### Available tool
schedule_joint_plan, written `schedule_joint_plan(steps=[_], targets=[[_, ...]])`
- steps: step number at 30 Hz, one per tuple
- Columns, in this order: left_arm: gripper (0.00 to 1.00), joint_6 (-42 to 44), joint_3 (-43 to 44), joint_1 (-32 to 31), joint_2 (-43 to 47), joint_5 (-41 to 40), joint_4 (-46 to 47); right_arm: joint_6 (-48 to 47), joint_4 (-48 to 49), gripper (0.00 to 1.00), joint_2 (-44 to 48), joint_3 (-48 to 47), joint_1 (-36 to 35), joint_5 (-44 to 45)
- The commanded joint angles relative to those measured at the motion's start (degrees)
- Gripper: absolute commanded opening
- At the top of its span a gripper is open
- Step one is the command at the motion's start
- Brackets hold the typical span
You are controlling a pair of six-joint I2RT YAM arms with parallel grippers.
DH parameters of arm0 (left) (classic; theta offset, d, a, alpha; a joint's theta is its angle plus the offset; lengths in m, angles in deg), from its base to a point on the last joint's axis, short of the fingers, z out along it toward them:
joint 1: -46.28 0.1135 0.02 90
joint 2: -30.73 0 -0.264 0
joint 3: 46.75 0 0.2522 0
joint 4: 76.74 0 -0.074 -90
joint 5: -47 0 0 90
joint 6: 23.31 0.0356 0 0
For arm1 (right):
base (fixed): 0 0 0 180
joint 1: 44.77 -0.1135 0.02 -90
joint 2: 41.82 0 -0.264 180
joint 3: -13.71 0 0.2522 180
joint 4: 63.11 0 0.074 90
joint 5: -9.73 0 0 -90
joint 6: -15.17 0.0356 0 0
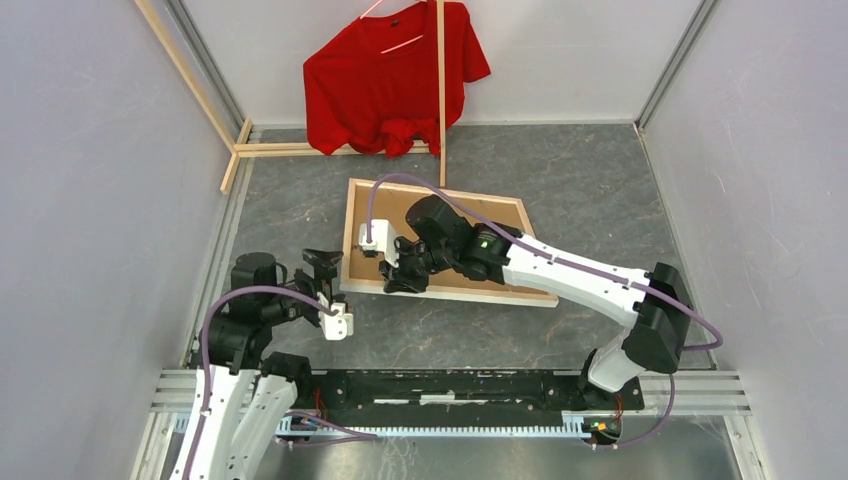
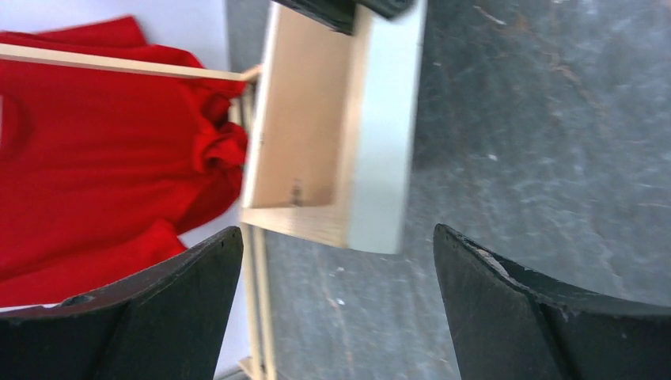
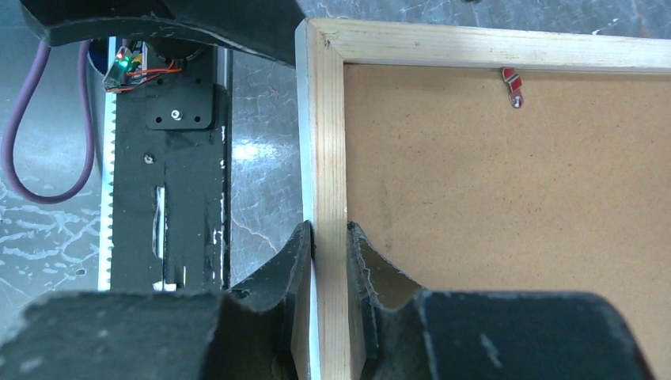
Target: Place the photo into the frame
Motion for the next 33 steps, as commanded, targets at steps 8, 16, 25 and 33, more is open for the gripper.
schedule_joint_plan(steps=[8, 16, 25, 33], targets=[[0.91, 8.2, -3.2, 0.0, 1.6, 8.1, 11.3, 1.1, 3.2, 0.00, -0.9, -8.5, 1.1, -4.1], [0.66, 22.4, -5.1, 0.0, 3.8, 11.6, 4.8, 1.6, -1.2, 0.00, -4.1, -14.2, 1.9, -6.7], [0.21, 11.1, -1.9, 0.0, 2.4, 11.2, 8.1, 0.0, -3.0, 0.24, -1.9, -12.7, 3.3, -2.7], [0.06, 0.3, 1.0, 0.0, -0.5, 11.4, 8.0, -10.8, 4.3, 0.98, 16.2, 4.4, 3.6, 11.0]])
